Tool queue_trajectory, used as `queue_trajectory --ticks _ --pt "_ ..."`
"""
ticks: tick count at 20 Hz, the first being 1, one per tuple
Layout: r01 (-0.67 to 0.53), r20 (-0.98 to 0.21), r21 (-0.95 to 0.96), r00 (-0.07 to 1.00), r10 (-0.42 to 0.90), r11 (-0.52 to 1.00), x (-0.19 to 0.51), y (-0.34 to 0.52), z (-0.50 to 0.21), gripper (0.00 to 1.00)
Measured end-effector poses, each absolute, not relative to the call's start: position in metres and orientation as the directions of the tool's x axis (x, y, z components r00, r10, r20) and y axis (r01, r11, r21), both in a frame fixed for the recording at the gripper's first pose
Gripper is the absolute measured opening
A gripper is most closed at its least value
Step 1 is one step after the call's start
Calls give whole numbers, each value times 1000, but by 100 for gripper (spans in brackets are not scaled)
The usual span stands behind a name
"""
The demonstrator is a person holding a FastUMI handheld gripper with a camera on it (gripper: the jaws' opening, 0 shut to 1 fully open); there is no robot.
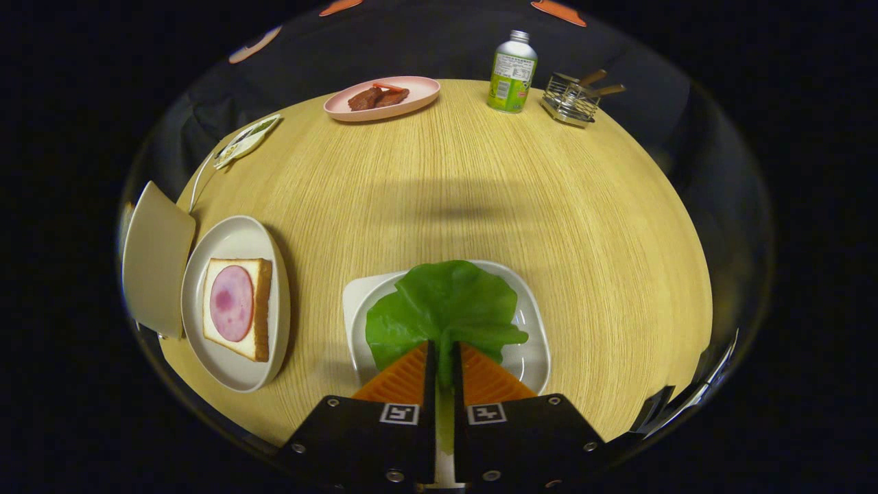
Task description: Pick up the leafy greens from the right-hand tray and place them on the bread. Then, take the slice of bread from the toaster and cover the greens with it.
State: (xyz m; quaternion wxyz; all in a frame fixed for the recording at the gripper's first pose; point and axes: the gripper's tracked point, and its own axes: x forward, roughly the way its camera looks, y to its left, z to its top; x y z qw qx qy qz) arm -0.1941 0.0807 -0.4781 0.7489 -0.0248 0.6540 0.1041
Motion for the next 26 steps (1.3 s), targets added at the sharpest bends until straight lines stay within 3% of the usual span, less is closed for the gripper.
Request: queue_trajectory --ticks 2,5,10,16,26 --pt "-134 -982 154 90 167 979 -196 83 -476 3" --pt "-67 -961 237 128 244 969 -182 92 -455 1" --pt "-57 -931 307 187 313 950 -165 109 -416 1" --pt "-151 -881 410 192 433 900 -163 161 -371 1" --pt "-367 -809 517 84 581 773 -194 269 -350 2"
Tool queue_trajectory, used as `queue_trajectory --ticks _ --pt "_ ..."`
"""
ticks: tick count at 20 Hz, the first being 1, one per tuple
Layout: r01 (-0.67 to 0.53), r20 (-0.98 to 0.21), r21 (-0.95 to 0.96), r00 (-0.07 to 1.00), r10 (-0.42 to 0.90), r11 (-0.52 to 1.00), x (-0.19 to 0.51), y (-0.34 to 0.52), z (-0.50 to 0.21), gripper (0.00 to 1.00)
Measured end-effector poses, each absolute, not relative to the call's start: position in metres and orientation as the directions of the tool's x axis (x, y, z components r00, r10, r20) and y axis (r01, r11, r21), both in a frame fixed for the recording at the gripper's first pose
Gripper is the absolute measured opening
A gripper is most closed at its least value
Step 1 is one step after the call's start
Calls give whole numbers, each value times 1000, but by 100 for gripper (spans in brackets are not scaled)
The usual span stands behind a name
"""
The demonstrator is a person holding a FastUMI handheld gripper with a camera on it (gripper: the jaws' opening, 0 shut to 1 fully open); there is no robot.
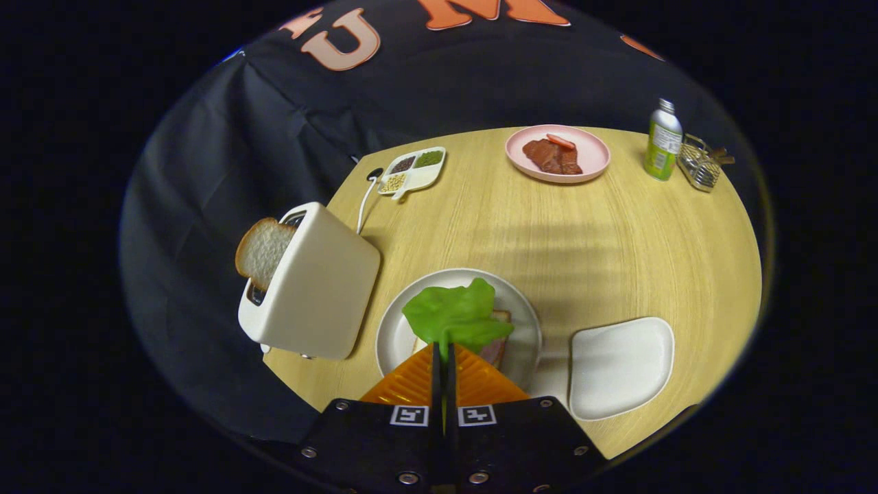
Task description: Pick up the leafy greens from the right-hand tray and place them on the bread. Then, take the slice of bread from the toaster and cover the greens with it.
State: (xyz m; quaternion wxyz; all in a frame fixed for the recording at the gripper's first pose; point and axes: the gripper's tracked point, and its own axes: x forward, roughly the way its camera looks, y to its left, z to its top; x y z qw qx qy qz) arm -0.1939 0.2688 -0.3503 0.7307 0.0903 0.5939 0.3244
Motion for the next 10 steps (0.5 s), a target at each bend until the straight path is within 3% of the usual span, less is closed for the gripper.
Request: queue_trajectory --ticks 6,10 --pt "-446 -821 506 13 571 738 -208 299 -378 2" --pt "-495 -880 386 57 472 779 -197 285 -410 3"
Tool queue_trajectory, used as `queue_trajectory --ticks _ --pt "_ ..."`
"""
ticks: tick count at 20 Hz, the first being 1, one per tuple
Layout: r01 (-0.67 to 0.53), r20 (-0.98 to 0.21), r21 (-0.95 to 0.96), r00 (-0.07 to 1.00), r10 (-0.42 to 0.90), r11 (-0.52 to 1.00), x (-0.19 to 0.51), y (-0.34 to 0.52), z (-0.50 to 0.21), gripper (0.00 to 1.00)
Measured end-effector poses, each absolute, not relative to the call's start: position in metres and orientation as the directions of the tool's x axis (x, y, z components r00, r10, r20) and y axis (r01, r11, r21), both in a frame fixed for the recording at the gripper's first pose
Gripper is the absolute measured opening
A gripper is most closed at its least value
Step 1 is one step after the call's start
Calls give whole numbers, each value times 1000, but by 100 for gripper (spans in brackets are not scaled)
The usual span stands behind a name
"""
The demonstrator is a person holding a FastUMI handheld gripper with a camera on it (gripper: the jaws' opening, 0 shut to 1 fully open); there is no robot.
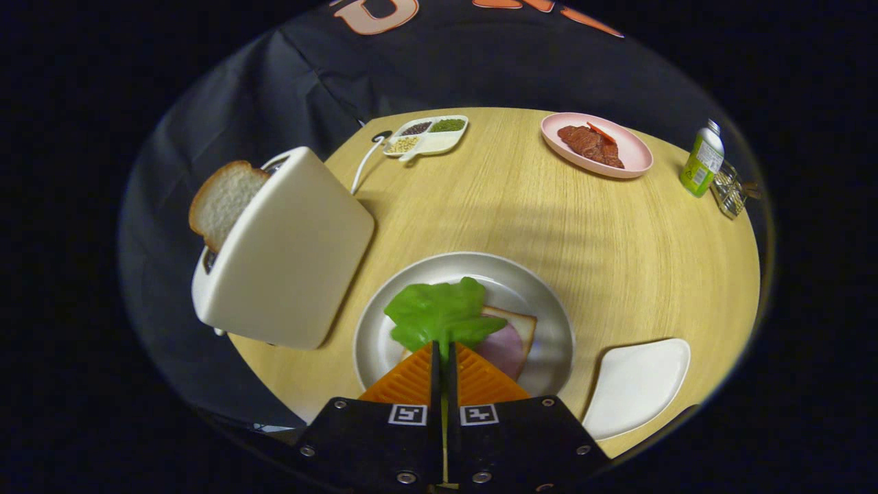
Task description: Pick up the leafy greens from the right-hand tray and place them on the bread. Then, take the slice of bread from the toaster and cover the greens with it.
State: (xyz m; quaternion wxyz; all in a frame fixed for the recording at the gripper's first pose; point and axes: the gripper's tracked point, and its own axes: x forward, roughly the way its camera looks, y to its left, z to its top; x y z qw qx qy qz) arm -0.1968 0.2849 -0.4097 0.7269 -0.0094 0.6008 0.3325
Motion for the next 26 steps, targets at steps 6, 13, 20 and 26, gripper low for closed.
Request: queue_trajectory --ticks 6,13,20,26 --pt "-506 -901 351 47 432 788 -196 280 -424 32" --pt "-507 -888 329 120 444 797 -185 284 -401 84" --pt "-503 -804 396 214 555 768 -149 327 -311 97" --pt "-598 -800 371 183 572 710 -147 388 -240 98"
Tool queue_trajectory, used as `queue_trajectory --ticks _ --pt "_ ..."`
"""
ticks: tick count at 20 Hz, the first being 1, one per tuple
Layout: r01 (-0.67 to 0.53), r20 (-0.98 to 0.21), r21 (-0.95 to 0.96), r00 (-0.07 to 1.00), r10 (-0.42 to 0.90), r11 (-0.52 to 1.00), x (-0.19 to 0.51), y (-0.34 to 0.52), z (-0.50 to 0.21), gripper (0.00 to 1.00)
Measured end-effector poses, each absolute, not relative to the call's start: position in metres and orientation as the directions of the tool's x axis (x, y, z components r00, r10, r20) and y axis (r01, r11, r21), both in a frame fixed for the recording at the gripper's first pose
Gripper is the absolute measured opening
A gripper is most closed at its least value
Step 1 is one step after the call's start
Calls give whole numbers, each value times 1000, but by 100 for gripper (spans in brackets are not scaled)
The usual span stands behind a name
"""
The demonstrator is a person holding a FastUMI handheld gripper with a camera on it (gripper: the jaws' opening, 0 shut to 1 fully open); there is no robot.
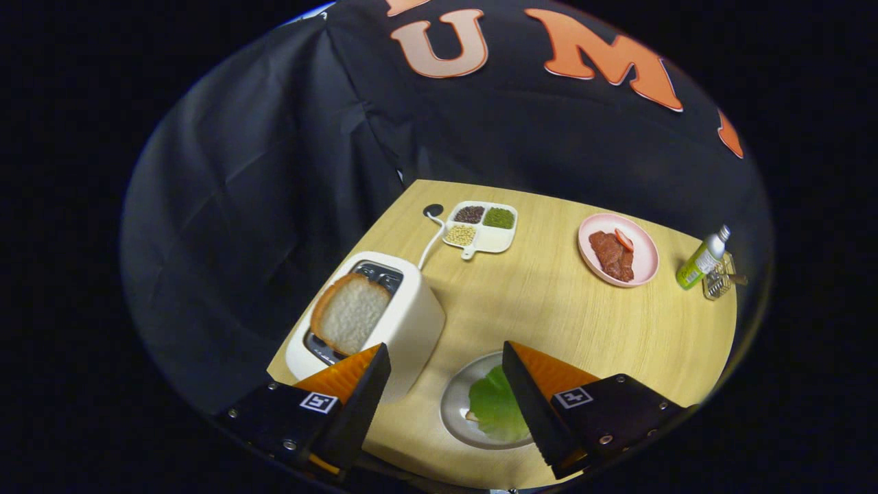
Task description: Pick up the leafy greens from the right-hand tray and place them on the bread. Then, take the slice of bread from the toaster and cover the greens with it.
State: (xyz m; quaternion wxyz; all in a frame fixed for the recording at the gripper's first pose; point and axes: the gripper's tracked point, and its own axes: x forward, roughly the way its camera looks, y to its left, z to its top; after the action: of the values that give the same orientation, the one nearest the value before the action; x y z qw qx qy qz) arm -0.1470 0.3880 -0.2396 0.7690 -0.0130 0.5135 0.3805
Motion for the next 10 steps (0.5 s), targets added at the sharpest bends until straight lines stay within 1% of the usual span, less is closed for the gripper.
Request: queue_trajectory --ticks 3,7,10 --pt "-642 -798 357 168 579 678 -148 426 -211 99" --pt "-648 -812 365 129 569 668 -153 465 -202 98" --pt "-660 -853 327 102 512 677 -156 476 -213 92"
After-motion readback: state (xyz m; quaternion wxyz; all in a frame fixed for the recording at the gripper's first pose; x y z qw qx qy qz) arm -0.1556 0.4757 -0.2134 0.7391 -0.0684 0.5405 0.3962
